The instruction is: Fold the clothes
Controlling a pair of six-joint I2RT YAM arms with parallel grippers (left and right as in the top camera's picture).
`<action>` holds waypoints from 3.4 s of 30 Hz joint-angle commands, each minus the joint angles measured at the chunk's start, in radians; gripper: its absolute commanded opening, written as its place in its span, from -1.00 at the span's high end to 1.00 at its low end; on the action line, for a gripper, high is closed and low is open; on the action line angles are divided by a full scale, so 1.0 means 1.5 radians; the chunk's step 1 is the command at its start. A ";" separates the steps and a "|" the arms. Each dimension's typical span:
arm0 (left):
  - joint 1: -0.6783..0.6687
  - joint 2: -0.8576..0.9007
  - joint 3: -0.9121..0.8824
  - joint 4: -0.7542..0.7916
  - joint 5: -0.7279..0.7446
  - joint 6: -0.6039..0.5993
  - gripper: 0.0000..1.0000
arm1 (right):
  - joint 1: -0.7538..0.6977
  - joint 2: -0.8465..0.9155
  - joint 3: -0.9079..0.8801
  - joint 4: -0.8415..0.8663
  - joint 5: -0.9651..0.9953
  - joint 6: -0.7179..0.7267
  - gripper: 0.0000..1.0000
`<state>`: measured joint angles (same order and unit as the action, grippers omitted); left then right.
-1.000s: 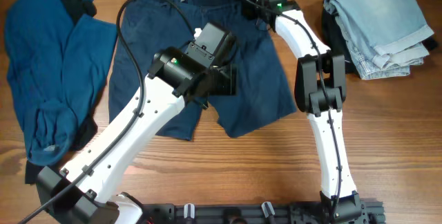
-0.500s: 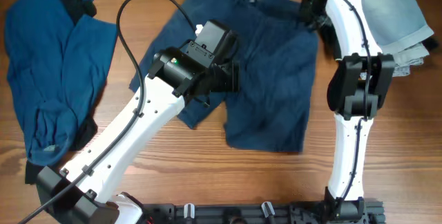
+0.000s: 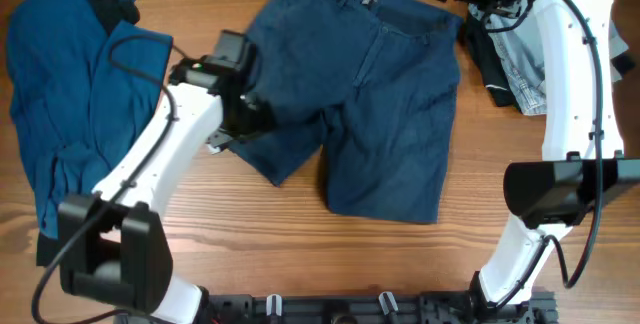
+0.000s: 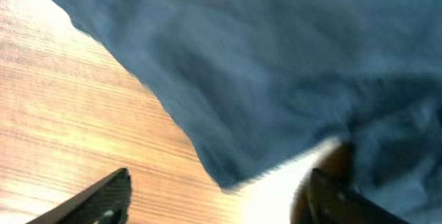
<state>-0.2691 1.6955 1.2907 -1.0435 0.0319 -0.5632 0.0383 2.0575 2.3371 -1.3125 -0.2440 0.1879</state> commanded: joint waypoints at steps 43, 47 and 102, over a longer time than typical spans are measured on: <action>0.265 0.138 -0.017 0.514 0.175 0.109 -1.00 | 0.070 0.044 -0.023 0.102 0.022 -0.192 -0.99; 0.176 0.009 -0.017 0.253 0.177 0.111 -1.00 | 0.056 0.107 -0.023 0.149 0.058 -0.213 -0.99; -0.385 -0.016 -0.020 -0.033 -0.075 -0.039 0.92 | -0.041 0.228 -0.027 -0.102 -0.060 -0.088 -0.83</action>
<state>-0.8753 1.7737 1.2598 -1.0458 -0.0555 -0.5316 -0.0235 2.3909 2.2982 -1.4448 -0.2970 0.0128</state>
